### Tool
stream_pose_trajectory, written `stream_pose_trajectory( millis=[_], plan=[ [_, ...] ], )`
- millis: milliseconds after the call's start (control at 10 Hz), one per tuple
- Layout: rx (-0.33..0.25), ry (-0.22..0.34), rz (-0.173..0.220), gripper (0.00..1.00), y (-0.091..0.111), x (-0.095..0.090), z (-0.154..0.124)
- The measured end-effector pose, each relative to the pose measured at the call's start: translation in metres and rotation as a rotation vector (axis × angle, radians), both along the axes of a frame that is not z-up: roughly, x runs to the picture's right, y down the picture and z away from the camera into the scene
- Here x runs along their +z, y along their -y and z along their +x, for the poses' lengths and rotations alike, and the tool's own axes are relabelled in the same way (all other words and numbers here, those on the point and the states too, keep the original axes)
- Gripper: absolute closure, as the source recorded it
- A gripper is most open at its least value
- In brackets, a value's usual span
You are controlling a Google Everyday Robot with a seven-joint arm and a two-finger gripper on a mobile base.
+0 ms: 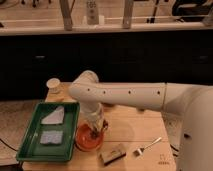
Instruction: Place grapes in red bowl
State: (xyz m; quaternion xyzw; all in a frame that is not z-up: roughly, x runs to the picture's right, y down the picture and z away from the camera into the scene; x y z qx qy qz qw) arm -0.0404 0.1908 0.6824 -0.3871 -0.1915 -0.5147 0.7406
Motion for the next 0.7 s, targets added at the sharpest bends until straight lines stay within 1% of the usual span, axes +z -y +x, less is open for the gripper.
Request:
stream_pose_trajectory(
  millis=[100, 200, 300, 700],
  plan=[
    [0.000, -0.001, -0.001, 0.82, -0.0001, 0.0000, -0.0001],
    [-0.001, -0.001, -0.001, 0.81, -0.0001, 0.0000, -0.0004],
    [-0.001, -0.002, -0.002, 0.77, -0.0004, 0.0003, -0.0003],
    [-0.002, -0.005, -0.003, 0.76, -0.0006, 0.0001, -0.0003]
  ],
)
